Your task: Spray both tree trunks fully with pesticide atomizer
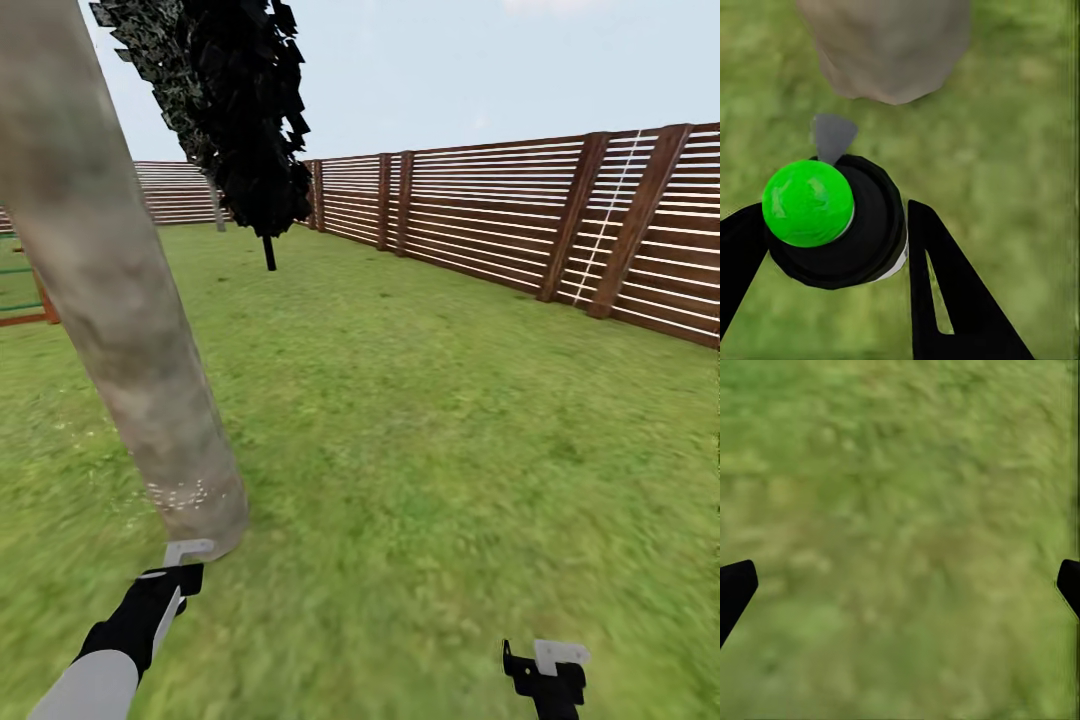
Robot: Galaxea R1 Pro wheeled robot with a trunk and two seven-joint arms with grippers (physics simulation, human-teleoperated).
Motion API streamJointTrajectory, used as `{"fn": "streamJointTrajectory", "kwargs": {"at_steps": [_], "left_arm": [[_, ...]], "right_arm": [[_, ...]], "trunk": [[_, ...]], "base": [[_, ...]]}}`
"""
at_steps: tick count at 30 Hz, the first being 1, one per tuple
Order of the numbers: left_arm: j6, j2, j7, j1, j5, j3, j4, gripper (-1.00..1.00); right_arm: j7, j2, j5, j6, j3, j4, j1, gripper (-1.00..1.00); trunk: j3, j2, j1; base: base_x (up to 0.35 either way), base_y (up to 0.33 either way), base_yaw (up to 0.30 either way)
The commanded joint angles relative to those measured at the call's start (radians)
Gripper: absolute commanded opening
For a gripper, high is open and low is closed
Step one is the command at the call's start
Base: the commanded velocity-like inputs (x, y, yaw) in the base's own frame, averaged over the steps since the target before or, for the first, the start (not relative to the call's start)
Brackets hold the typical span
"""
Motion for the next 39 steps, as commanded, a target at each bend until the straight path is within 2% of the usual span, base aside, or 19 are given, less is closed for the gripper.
{"fn": "streamJointTrajectory", "kwargs": {"at_steps": [1,19,28,39], "left_arm": [[0.000,0.000,0.000,0.000,0.000,0.000,0.000,-1.00],[0.000,0.000,0.001,0.000,0.000,0.002,-0.002,-1.00],[-0.001,0.000,0.002,0.000,0.000,0.002,-0.002,-1.00],[-0.003,0.000,0.002,0.001,0.001,0.002,0.005,-1.00]], "right_arm": [[0.000,0.000,0.000,0.000,0.000,0.000,0.000,1.00],[0.000,0.001,0.001,0.000,0.000,0.000,0.000,1.00],[0.000,0.001,0.001,0.000,0.000,0.001,0.000,1.00],[0.000,0.001,0.001,0.000,0.000,0.001,0.000,1.00]], "trunk": [[0.000,0.000,0.000],[0.000,0.000,0.000],[0.000,0.000,0.000],[0.000,0.000,0.000]], "base": [[0.001,-0.273,0.005],[0.000,-0.273,0.254],[0.004,-0.273,0.098],[0.172,-0.240,0.274]]}}
